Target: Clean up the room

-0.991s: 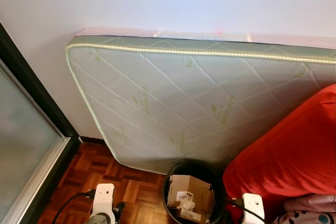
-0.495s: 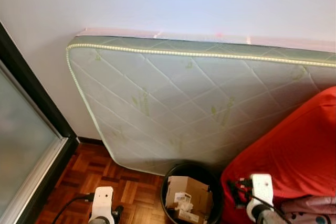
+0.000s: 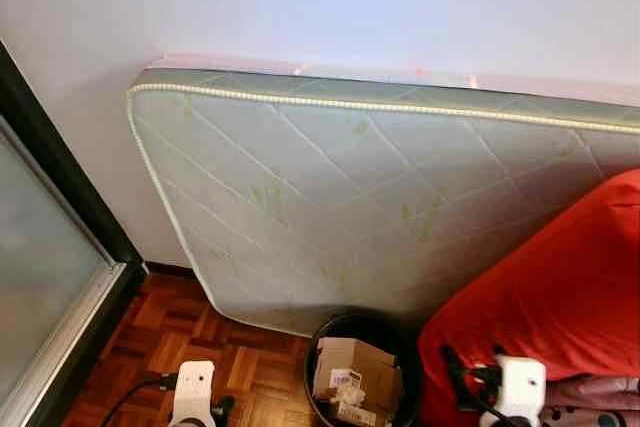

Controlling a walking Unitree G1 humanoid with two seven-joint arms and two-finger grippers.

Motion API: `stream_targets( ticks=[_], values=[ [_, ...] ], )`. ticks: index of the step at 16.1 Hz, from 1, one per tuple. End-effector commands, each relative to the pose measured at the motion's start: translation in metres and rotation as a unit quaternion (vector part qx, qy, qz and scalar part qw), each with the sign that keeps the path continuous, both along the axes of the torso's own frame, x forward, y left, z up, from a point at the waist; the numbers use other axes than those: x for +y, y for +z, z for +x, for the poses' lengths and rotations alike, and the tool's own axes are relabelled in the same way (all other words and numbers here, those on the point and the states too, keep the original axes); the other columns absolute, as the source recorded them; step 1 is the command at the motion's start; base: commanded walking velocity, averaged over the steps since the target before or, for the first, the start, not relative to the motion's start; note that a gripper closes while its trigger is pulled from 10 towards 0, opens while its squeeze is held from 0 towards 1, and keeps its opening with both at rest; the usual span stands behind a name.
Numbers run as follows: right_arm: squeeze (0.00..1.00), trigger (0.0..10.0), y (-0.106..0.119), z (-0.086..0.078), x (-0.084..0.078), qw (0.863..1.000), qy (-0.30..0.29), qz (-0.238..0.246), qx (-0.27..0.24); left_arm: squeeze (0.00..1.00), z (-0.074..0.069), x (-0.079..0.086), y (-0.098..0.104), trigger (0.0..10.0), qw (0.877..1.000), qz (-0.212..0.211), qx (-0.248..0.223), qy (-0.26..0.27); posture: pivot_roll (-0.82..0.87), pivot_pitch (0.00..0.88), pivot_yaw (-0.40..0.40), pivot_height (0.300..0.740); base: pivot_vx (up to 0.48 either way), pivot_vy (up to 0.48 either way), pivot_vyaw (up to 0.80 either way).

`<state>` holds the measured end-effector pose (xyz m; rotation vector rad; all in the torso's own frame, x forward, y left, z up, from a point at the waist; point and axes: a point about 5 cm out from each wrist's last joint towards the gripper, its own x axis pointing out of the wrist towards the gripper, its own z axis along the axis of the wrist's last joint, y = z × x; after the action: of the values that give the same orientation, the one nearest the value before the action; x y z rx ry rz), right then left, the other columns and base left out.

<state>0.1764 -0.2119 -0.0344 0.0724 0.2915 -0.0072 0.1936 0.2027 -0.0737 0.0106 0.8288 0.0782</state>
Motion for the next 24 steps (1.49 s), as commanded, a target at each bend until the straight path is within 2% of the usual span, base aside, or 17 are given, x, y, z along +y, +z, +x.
stream_targets(
  ticks=[1,2,3,6,8,9,11,14,15,23,24],
  values=[
    [0.00,10.0,0.004,-0.002,-0.004,1.000,0.002,-0.003,-0.010,0.00,-0.004,0.002,-0.002,10.0,1.000,0.002,0.006,0.002,-0.05,0.000,-0.029,0.740,0.000,0.000,0.00],
    [0.00,10.0,0.004,-0.004,-0.007,1.000,0.002,-0.006,-0.008,0.00,-0.004,0.002,-0.002,10.0,1.000,0.003,0.006,0.002,-0.05,0.000,-0.031,0.740,0.000,0.000,0.00],
    [0.00,10.0,0.000,-0.013,-0.018,1.000,-0.006,-0.019,0.017,0.00,-0.004,0.002,-0.002,10.0,1.000,0.003,0.006,0.002,-0.05,0.000,-0.028,0.740,0.000,0.000,0.00],
    [0.00,10.0,-0.018,-0.021,-0.037,0.992,-0.048,-0.040,0.106,0.00,-0.003,0.003,-0.001,10.0,1.000,0.004,0.006,0.002,-0.06,0.000,-0.013,0.740,0.000,0.000,0.00],
    [0.00,10.0,-0.033,-0.027,-0.042,0.979,-0.069,-0.047,0.185,0.00,-0.001,0.003,0.000,10.0,1.000,0.005,0.006,0.001,-0.06,0.000,-0.002,0.740,0.000,0.000,0.00],
    [0.00,10.0,-0.043,-0.035,-0.041,0.964,-0.080,-0.045,0.248,0.00,0.000,0.004,0.000,10.0,1.000,0.005,0.005,0.001,-0.05,0.000,0.008,0.740,0.000,0.000,0.00],
    [0.00,10.0,-0.052,-0.041,-0.035,0.948,-0.066,-0.055,0.306,0.00,0.000,0.004,0.000,10.0,1.000,0.005,0.007,-0.001,-0.04,0.000,0.009,0.740,0.000,0.000,0.00],
    [0.00,10.0,-0.050,-0.025,-0.024,0.951,-0.050,-0.055,0.300,0.00,-0.001,0.005,0.000,10.0,1.000,0.006,0.011,0.004,-0.04,0.000,0.008,0.740,0.000,0.000,0.00],
    [0.00,10.0,-0.050,-0.024,-0.025,0.950,-0.057,-0.057,0.300,0.00,-0.001,0.004,-0.001,10.0,1.000,0.006,0.012,0.003,-0.03,0.000,0.007,0.740,0.000,0.000,0.00],
    [0.00,10.0,-0.050,-0.023,-0.026,0.949,-0.072,-0.048,0.304,0.00,-0.002,0.003,-0.001,10.0,1.000,0.004,0.011,0.006,-0.04,0.003,0.002,0.740,0.000,0.000,0.00],
    [0.00,10.0,-0.052,-0.025,-0.022,0.947,-0.085,-0.021,0.308,0.00,-0.001,-0.001,-0.002,10.0,1.000,-0.005,0.016,0.001,-0.05,0.000,-0.012,0.740,0.000,0.000,0.00]
  ],
)
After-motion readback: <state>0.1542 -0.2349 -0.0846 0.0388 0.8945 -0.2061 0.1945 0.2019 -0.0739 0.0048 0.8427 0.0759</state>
